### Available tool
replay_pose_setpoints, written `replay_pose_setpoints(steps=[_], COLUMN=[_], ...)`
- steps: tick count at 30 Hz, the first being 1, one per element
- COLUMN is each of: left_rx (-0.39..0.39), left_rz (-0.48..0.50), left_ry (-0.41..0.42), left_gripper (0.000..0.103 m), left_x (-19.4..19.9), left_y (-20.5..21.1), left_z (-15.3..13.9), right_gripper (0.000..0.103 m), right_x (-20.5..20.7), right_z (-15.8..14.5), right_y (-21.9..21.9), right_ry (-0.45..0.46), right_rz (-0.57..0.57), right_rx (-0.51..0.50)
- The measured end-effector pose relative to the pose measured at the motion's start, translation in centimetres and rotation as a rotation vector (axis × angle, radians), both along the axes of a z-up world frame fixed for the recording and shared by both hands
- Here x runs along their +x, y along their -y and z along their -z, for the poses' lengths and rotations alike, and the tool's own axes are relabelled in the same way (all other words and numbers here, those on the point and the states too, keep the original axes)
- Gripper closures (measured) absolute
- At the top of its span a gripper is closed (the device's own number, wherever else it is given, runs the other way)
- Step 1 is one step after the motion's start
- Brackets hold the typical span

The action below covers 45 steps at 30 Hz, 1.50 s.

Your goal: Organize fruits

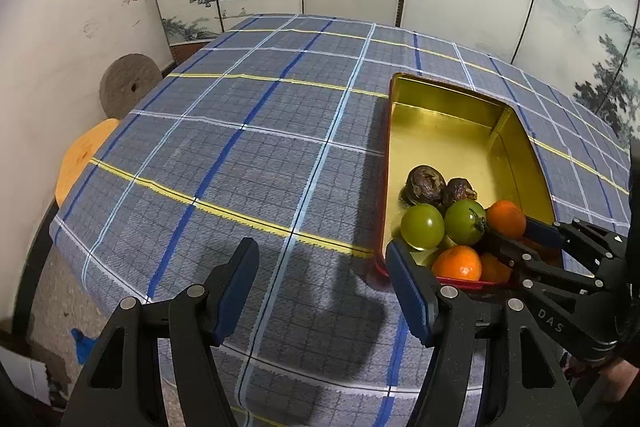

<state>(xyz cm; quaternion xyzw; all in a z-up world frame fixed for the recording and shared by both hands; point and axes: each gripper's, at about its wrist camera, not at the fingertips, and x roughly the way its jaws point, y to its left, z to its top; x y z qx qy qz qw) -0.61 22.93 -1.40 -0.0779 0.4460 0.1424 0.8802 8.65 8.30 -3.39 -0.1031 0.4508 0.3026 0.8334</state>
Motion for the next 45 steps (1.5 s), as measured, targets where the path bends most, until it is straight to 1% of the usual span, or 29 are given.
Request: replay_pose_setpoints(steps=[8, 12, 16, 18, 20, 23, 25, 26, 27, 32, 39, 45], left_rx=[0.009, 0.012, 0.017, 0.02, 0.019, 0.021, 0.02, 0.021, 0.021, 0.021, 0.028, 0.031], left_rz=[0.008, 0.013, 0.02, 0.021, 0.024, 0.026, 0.027, 0.026, 0.028, 0.031, 0.042, 0.06], left_ry=[-0.011, -0.014, -0.018, -0.017, -0.014, -0.008, -0.008, -0.007, -0.007, -0.006, -0.003, -0.002], left_gripper=[0.036, 0.036, 0.036, 0.036, 0.036, 0.036, 0.036, 0.036, 0.036, 0.036, 0.036, 0.036], left_x=[-0.2, -0.5, -0.6, -0.5, -0.6, -0.7, -0.7, -0.8, -0.8, -0.9, -1.1, -1.1], left_y=[0.9, 1.5, 1.9, 2.1, 2.3, 2.5, 2.6, 2.6, 2.6, 3.1, 4.1, 5.0], left_z=[0.1, 0.1, 0.2, 0.1, 0.0, -0.3, -0.4, -0.4, -0.4, -0.6, -0.8, -1.0], right_gripper=[0.066, 0.056, 0.053, 0.047, 0.044, 0.033, 0.032, 0.028, 0.021, 0.011, 0.004, 0.002], right_x=[-0.1, -0.4, -0.6, -0.8, -1.2, -1.8, -2.2, -2.4, -2.6, -3.7, -4.6, -5.1], right_z=[0.1, -0.1, -0.4, -0.7, -1.1, -2.0, -2.6, -2.8, -3.1, -3.6, -3.1, -2.5], right_y=[-0.2, -0.1, 0.1, 0.2, 0.4, 0.8, 1.1, 1.1, 1.3, 1.8, 2.7, 3.2], right_ry=[0.005, 0.012, 0.014, 0.022, 0.036, 0.056, 0.068, 0.071, 0.073, 0.082, 0.051, 0.038], right_rz=[0.012, 0.018, 0.017, 0.018, 0.02, 0.025, 0.027, 0.029, 0.032, 0.044, 0.075, 0.091], right_rx=[0.0, 0.01, 0.018, 0.016, 0.02, 0.026, 0.033, 0.034, 0.034, 0.026, 0.011, -0.008])
